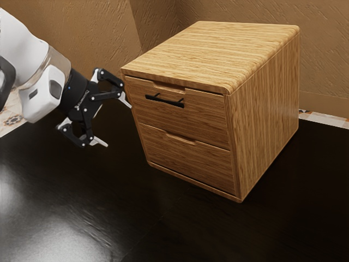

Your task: Pull the drawer handle with one arm to open the drawer

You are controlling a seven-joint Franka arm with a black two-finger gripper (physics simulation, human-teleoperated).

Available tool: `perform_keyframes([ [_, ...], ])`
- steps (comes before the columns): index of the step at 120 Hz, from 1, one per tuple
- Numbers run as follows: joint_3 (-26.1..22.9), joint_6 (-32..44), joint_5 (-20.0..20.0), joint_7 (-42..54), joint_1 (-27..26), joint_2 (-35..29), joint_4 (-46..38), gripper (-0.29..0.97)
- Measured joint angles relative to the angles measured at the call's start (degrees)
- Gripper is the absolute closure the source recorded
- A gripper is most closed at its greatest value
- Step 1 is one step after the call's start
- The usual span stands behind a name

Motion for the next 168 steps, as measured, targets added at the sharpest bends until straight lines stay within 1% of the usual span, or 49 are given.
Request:
perform_keyframes([
  [14,-2.9,1.2,-2.0,2.5,2.9,1.4,0.4,0.00],
  [31,-4.3,2.0,-3.7,4.9,5.6,2.7,0.6,0.00],
  [41,-4.9,2.4,-4.0,5.8,6.8,3.4,0.8,0.00],
  [55,-7.3,2.7,-4.0,6.2,10.0,4.6,1.7,0.00],
  [71,-7.9,2.8,-4.0,6.6,12.2,5.7,2.2,0.00],
  [105,-8.4,3.6,-4.4,7.0,14.2,7.8,4.4,0.00],
  [120,-10.1,3.8,-4.7,7.1,15.1,8.5,4.6,0.00],
  [144,-11.2,4.3,-5.6,7.0,15.3,11.4,6.2,0.00],
  [168,-11.2,4.8,-5.8,6.7,15.4,13.7,7.3,0.00],
])
